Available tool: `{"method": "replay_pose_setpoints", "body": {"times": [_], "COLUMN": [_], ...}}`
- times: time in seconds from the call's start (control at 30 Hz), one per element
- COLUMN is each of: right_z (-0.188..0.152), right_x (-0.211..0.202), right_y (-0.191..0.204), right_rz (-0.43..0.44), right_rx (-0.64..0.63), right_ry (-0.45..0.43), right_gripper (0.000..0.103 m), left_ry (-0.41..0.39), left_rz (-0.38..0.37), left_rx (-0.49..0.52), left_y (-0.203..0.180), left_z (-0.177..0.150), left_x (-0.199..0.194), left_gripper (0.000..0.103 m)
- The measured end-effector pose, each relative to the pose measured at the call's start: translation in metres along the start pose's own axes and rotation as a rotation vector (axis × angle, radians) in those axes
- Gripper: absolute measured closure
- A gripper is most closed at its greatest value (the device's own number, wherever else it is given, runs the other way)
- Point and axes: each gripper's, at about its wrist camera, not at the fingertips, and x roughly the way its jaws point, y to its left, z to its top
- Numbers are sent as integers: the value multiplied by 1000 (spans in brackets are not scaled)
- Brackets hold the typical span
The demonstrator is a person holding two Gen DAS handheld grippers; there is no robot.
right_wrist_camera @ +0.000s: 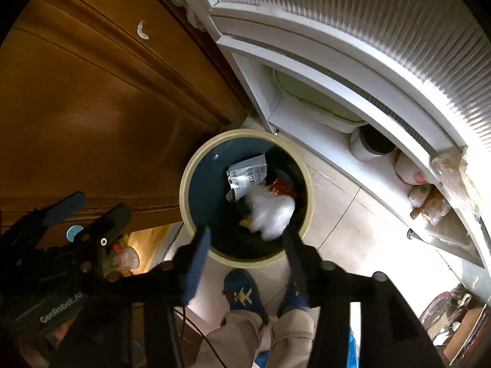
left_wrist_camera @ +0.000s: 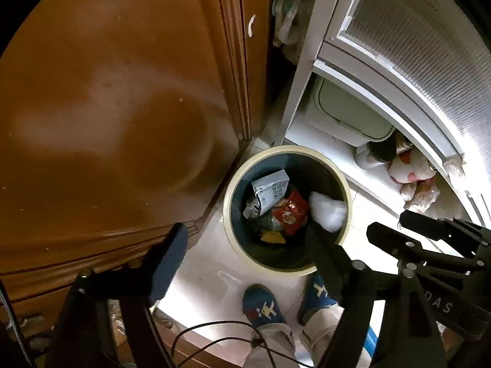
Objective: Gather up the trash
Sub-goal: 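Open the left tool dropping the packet while the right tool drops the bag, then raise both tools back toward the table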
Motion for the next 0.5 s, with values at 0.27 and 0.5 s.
{"method": "replay_pose_setpoints", "body": {"times": [0.27, 0.5], "right_z": [-4, -13], "right_x": [-24, -70], "right_y": [6, 12], "right_rz": [-4, -6], "right_rx": [5, 11], "right_ry": [-12, -38], "right_gripper": [50, 50], "left_ry": [-30, -49], "left_rz": [15, -4], "left_rx": [20, 39], "left_y": [1, -2], "left_z": [-5, -12], "left_x": [-38, -94], "left_gripper": [8, 7]}}
